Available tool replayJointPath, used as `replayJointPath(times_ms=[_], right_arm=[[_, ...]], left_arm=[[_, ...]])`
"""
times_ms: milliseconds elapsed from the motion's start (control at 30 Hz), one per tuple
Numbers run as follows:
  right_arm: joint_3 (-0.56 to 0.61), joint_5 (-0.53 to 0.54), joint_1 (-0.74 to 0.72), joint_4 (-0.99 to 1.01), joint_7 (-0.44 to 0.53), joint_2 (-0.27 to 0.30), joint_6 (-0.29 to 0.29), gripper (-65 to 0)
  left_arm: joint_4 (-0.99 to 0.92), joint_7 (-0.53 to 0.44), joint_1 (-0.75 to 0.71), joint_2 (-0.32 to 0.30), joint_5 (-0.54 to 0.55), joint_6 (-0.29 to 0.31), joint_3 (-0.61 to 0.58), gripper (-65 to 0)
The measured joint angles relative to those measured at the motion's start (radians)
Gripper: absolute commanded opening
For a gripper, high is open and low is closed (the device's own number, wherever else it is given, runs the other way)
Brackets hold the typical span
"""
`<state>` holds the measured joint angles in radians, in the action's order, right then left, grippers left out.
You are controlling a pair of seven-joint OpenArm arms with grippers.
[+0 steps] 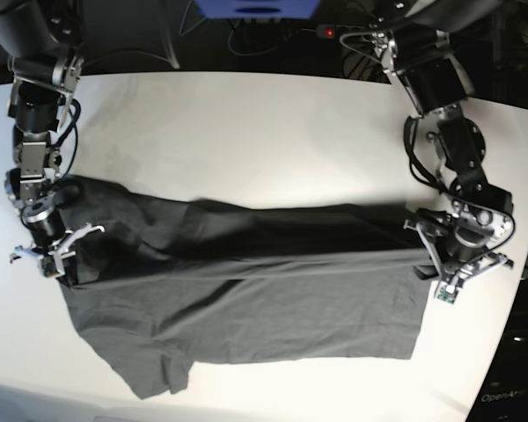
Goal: Fold the T-shirt properly
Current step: 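Lay the collar edge down across the shirt's middle with both grippers, then open both grippers and raise them off the folded shirt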
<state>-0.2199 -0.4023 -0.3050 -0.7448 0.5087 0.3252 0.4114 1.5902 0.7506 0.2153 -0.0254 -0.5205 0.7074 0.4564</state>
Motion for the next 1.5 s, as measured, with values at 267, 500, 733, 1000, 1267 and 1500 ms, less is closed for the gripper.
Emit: replayJointPath(times_ms=[267, 500, 733, 1000, 1267, 1500], right_arm=[[0.000, 0.000, 0.003, 0.000, 0.000, -0.006, 0.000, -63.5], [0.000, 0.000, 0.006, 0.000, 0.000, -0.005, 0.000, -63.5], [0.000, 0.000, 0.024, -0.001, 0.000, -0.004, 0.000, -63.5], [0.000, 0.000, 0.034, -0.001, -0.003, 0.000, -0.004, -63.5], [-0.002, 0.000, 0.052, -0.002, -0.003, -0.001, -0.003, -60.2], [-0.006, 0.000, 0.048, -0.002, -0.010, -0.001, -0.004, -20.3]], left_arm=[[0.000, 0.000, 0.000, 0.004, 0.000, 0.000, -0.001, -62.4], [0.000, 0.000, 0.000, 0.003, 0.000, 0.000, -0.001, -62.3], [0.000, 0.000, 0.000, -0.002, -0.007, -0.001, 0.003, -36.1], [0.015, -0.001, 0.031, 0.003, -0.010, -0.004, 0.085, 0.0], [0.064, 0.001, -0.042, 0.006, -0.008, -0.003, 0.085, 0.0], [0.068, 0.000, -0.111, 0.006, -0.007, -0.004, 0.085, 0.0]])
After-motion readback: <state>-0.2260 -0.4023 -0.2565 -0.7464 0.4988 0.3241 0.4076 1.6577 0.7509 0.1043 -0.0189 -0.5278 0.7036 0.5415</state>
